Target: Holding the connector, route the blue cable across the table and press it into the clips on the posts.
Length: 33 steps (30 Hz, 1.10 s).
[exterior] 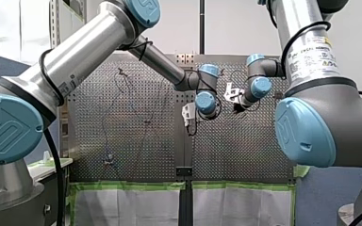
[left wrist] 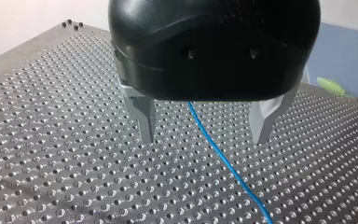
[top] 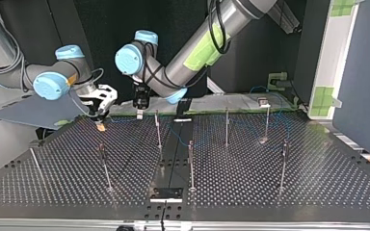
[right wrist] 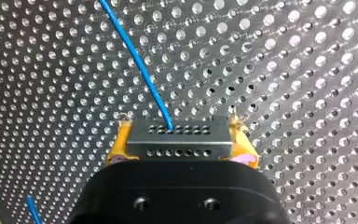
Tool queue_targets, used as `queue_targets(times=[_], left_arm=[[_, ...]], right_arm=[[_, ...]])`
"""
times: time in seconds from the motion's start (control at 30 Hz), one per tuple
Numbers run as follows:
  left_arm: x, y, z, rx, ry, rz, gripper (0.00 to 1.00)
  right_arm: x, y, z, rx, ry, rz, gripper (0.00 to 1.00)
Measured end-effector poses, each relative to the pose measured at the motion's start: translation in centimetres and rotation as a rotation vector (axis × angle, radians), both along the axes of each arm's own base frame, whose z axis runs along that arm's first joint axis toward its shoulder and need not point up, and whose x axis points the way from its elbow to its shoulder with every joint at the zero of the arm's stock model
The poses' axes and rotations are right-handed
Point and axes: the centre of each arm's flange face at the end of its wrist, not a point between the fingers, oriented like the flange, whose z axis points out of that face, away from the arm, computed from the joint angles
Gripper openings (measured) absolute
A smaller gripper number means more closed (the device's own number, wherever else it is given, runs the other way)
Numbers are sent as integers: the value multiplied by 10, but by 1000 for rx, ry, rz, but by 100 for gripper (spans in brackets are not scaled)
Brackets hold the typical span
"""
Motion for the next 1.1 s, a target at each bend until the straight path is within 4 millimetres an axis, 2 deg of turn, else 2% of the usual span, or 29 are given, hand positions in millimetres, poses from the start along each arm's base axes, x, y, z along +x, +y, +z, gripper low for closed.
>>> queue_targets(times=[0.23,0.67,0.8,0.97,1.1], left_arm=[[7,-3,-3,-3,8,-1,100],[21,-18,-38,7,54,55,100],[27,-25,-34,-11,37,53,100],[37,-32,-19,-51,2,53,100],[43,-37,-24,-49,6,55,100]], right_arm=[[3,2,-1,1,-1,5,0],[6,6,-7,10,2,20,0],[10,9,-7,10,-2,40,0],[11,9,-7,10,-3,45,0],[12,9,-7,9,-4,45,0]])
